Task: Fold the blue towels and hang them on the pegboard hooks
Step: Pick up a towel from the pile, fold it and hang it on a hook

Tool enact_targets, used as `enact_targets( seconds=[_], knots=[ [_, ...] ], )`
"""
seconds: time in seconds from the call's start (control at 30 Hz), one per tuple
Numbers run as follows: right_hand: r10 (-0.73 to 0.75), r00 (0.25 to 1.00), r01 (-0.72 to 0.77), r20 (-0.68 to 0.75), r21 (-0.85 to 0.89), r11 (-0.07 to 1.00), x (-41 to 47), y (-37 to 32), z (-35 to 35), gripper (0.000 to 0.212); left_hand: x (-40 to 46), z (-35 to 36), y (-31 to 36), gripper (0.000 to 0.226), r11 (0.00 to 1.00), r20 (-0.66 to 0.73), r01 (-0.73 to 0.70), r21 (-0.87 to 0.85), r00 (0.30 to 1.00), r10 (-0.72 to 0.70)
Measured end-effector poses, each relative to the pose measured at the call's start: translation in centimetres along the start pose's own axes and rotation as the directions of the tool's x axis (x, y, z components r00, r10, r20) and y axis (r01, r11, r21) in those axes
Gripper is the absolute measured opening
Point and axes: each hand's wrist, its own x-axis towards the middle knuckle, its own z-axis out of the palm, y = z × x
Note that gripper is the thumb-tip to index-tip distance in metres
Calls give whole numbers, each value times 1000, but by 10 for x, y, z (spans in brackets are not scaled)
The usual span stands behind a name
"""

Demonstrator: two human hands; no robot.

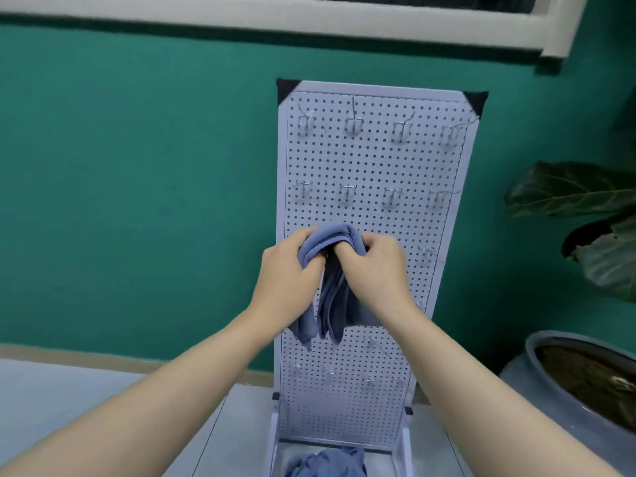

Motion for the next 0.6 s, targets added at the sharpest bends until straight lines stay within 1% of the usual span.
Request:
enact_targets(
  seconds=[0.1, 0.2, 0.27, 0.37, 0.4, 0.47, 0.6],
  knots=[
    [-99, 994, 97, -40, -49, 994, 32, -20, -6, 33, 44, -14, 9, 27, 999, -29, -40, 33, 999, 41],
    [-241, 969, 230, -52, -154, 961, 61, -43, -15, 29, 85, -33, 22, 21, 987, -54, -136, 89, 989, 141],
    [-337, 941, 320, -44, -216, 922, 80, -61, -19, 30, 109, -47, 32, 28, 972, -57, -209, 111, 975, 216],
    [-443, 894, 425, -62, -194, 884, 110, -87, -21, 18, 145, -65, 42, 33, 959, -110, -266, 93, 955, 276],
    [-473, 878, 453, -73, -192, 870, 119, -95, -20, 18, 156, -69, 42, 33, 960, -136, -269, 81, 951, 279],
    [-498, 864, 475, -82, -197, 857, 138, -104, -14, 24, 178, -73, 39, 29, 963, -172, -251, 93, 949, 264],
    [-447, 889, 423, -102, -191, 886, 172, -104, 8, 24, 213, -73, 29, 18, 968, -181, -186, 168, 960, 216]
  ],
)
